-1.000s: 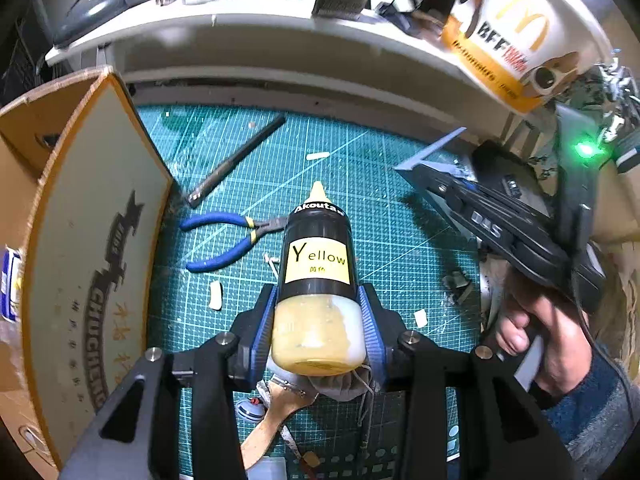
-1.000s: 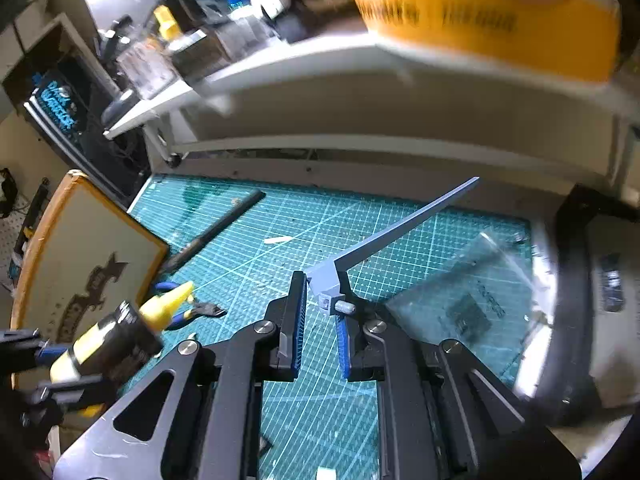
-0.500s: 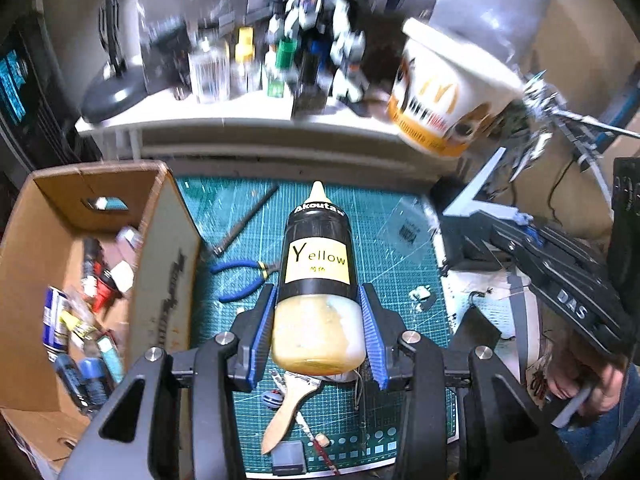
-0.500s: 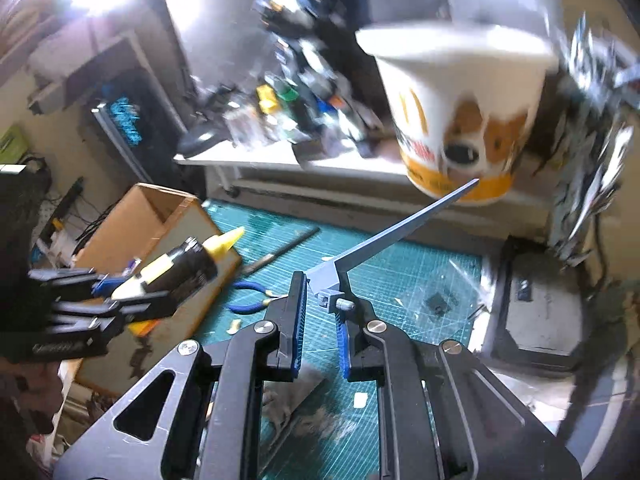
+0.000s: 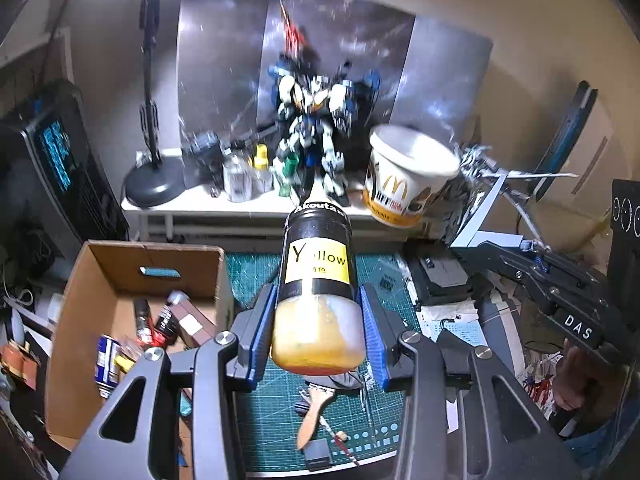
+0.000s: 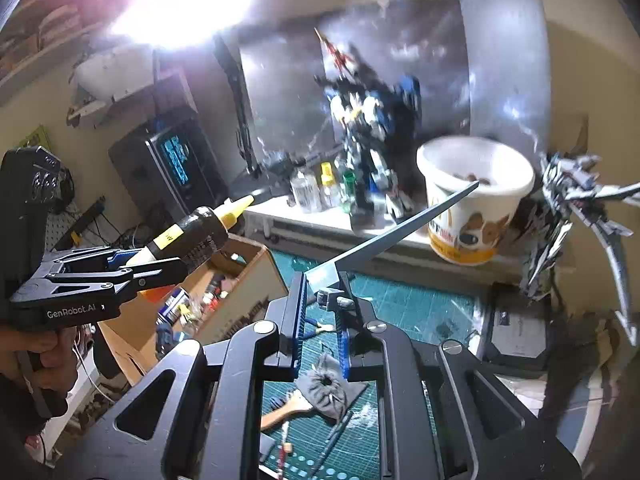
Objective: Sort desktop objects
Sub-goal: 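Carry the yellow bottle and grey stand in both tools over the cardboard box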
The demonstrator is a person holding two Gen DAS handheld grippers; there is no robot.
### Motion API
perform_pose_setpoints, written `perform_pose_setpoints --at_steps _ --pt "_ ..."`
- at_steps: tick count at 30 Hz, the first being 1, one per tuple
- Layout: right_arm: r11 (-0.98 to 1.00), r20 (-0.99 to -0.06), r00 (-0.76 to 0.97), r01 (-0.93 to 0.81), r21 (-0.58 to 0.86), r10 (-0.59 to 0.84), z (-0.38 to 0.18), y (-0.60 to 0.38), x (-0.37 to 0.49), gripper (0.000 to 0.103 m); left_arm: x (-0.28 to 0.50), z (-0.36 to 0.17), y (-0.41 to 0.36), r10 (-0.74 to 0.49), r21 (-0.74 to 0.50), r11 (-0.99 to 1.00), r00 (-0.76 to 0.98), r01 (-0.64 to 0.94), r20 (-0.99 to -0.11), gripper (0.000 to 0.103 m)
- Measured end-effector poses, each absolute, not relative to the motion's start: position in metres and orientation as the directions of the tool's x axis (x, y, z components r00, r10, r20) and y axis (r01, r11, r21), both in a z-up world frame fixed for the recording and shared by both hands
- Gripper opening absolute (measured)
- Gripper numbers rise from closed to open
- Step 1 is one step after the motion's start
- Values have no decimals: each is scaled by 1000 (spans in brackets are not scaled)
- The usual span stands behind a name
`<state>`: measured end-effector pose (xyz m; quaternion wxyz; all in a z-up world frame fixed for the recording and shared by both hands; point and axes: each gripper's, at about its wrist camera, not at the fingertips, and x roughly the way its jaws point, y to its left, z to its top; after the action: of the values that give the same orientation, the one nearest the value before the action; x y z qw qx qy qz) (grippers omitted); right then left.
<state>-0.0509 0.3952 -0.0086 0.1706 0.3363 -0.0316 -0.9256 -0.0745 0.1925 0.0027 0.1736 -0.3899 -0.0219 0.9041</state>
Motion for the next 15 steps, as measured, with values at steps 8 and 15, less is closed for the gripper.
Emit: perform_pose_setpoints --at_steps 8,15 --pt "-955 -588 -753 262 142 -294 27 362 -19 13 -53 28 155 353 -170 -930 -668 -326 -655 40" --pt "-948 -593 -741 284 146 -313 34 344 -7 13 -44 33 137 326 -156 -941 -681 -301 -655 40"
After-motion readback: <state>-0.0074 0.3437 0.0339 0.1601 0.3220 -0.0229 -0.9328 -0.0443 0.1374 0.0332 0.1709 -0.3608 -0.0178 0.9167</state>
